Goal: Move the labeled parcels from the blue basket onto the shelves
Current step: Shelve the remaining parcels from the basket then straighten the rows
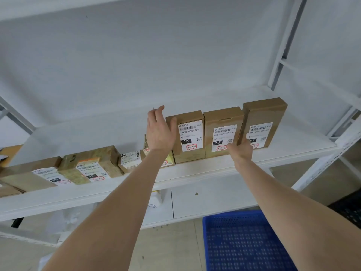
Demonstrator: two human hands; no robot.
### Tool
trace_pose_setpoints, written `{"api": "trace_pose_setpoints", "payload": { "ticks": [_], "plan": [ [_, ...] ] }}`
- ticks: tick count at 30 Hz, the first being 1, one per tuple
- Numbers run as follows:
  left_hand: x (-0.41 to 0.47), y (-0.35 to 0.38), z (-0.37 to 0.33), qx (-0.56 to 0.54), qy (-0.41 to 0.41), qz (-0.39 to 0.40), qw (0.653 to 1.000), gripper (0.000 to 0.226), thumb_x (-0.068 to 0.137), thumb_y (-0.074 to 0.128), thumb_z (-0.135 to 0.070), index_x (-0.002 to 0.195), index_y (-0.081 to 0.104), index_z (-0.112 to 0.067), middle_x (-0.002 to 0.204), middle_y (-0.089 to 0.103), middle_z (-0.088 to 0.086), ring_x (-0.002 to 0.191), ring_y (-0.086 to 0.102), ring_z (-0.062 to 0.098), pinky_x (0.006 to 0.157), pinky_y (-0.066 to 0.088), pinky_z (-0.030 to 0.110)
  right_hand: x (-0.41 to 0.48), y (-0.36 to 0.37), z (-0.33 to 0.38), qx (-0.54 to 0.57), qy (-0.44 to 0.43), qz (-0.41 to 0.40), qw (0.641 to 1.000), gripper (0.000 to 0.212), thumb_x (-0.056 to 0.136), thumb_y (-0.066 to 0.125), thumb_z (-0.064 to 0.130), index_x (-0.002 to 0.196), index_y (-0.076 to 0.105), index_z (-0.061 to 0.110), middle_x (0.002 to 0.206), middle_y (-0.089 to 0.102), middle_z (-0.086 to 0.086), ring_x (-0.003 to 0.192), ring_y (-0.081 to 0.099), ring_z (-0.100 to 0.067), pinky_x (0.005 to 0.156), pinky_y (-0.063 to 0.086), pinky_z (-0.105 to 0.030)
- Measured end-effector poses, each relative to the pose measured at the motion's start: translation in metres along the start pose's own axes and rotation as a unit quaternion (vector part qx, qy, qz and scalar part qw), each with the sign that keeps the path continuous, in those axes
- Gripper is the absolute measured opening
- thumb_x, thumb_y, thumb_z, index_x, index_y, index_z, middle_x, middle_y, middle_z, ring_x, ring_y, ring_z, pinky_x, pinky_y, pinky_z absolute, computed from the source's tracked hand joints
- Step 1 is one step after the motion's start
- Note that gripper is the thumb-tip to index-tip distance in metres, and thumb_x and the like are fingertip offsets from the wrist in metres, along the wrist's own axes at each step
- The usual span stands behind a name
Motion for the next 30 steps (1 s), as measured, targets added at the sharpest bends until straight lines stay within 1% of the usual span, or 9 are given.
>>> {"api": "trace_pose_setpoints", "payload": {
  "ticks": [2, 6, 10, 12, 14, 16, 20, 24, 30],
  "plan": [
    [-0.006, -0.001, -0.025, 0.012, 0.070, -0.027, 0.997, 0.038, 0.093, 0.047, -0.025, 0.127, 0.048, -0.009, 0.124, 0.046, 0.010, 0.105, 0.055, 0.026, 0.079, 0.052, 0.042, -0.003, -0.012, -0.006, -0.018, 0.026, -0.012, 0.999, 0.064, 0.081, 0.063, 0.023, 0.139, 0.040, 0.009, 0.135, 0.047, -0.014, 0.117, 0.051, -0.036, 0.097, 0.046, -0.042],
    [-0.044, 0.046, -0.058, 0.029, 0.133, 0.114, 0.984, 0.024, 0.093, 0.047, -0.019, 0.116, 0.053, -0.014, 0.109, 0.053, 0.004, 0.082, 0.059, 0.024, 0.063, 0.052, 0.038, 0.001, -0.031, -0.013, -0.026, 0.025, -0.010, 0.999, 0.070, 0.082, 0.066, 0.031, 0.142, 0.037, 0.009, 0.139, 0.044, -0.016, 0.123, 0.048, -0.036, 0.102, 0.043, -0.043],
    [-0.097, 0.126, -0.041, -0.068, -0.099, 0.337, 0.934, 0.021, 0.090, 0.051, -0.014, 0.112, 0.054, -0.014, 0.106, 0.058, 0.005, 0.104, 0.058, 0.026, 0.089, 0.047, 0.033, 0.016, -0.053, -0.022, -0.009, 0.024, 0.007, 1.000, 0.057, 0.076, 0.065, 0.021, 0.130, 0.048, 0.010, 0.128, 0.054, -0.012, 0.110, 0.056, -0.033, 0.092, 0.048, -0.037],
    [-0.115, 0.154, -0.035, -0.119, -0.198, 0.361, 0.903, 0.022, 0.088, 0.053, -0.011, 0.111, 0.054, -0.010, 0.110, 0.056, 0.011, 0.115, 0.054, 0.032, 0.093, 0.043, 0.034, 0.029, -0.069, -0.027, -0.012, 0.019, 0.008, 1.000, 0.056, 0.080, 0.063, 0.015, 0.133, 0.045, 0.010, 0.129, 0.052, -0.013, 0.111, 0.055, -0.032, 0.088, 0.045, -0.033],
    [-0.126, 0.172, -0.035, -0.183, -0.285, 0.336, 0.879, 0.028, 0.086, 0.054, -0.009, 0.111, 0.055, 0.002, 0.110, 0.055, 0.022, 0.110, 0.053, 0.036, 0.094, 0.043, 0.038, 0.048, -0.087, -0.035, -0.021, 0.022, 0.014, 0.999, 0.065, 0.084, 0.062, 0.012, 0.142, 0.035, 0.007, 0.140, 0.043, -0.015, 0.122, 0.049, -0.033, 0.093, 0.041, -0.034],
    [-0.135, 0.186, -0.037, -0.259, -0.359, 0.296, 0.847, 0.001, 0.083, 0.053, -0.003, 0.083, 0.053, -0.004, 0.080, 0.045, 0.017, 0.078, 0.049, 0.028, 0.082, 0.040, 0.035, 0.066, -0.104, -0.041, -0.021, 0.022, 0.025, 0.999, 0.078, 0.085, 0.063, 0.010, 0.150, 0.019, 0.006, 0.150, 0.030, -0.015, 0.134, 0.038, -0.032, 0.104, 0.035, -0.035],
    [-0.140, 0.203, -0.049, -0.376, -0.437, 0.201, 0.792, 0.036, 0.082, 0.050, 0.009, 0.069, 0.032, -0.019, 0.067, 0.026, 0.000, 0.061, 0.026, 0.015, 0.065, 0.027, 0.026, 0.092, -0.114, -0.038, 0.003, -0.006, 0.083, 0.996, 0.088, 0.082, 0.066, 0.008, 0.153, 0.014, 0.014, 0.156, 0.022, -0.010, 0.142, 0.026, -0.027, 0.112, 0.025, -0.036],
    [-0.140, 0.205, -0.050, -0.437, -0.481, 0.125, 0.750, 0.033, 0.086, 0.044, 0.013, 0.077, 0.039, -0.018, 0.073, 0.037, 0.003, 0.060, 0.033, 0.014, 0.070, 0.036, 0.024, 0.102, -0.098, -0.029, 0.039, -0.025, 0.146, 0.988, 0.086, 0.080, 0.067, 0.006, 0.151, 0.020, 0.022, 0.151, 0.036, -0.006, 0.136, 0.038, -0.024, 0.113, 0.030, -0.038],
    [-0.139, 0.203, -0.035, -0.438, -0.518, 0.087, 0.730, 0.017, 0.087, 0.052, 0.003, 0.086, 0.050, -0.013, 0.081, 0.051, 0.004, 0.080, 0.050, 0.017, 0.094, 0.048, 0.030, 0.105, -0.082, -0.022, 0.053, -0.051, 0.181, 0.981, 0.071, 0.079, 0.068, 0.003, 0.141, 0.038, 0.020, 0.122, 0.063, -0.005, 0.107, 0.059, -0.020, 0.090, 0.043, -0.027]
  ]
}}
Point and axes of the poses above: each hand's wrist, its own x-axis towards the middle knuckle, its own y-axis out of the palm, z = x × y, the point moved 7 cm from there along x, towards the middle knuckle
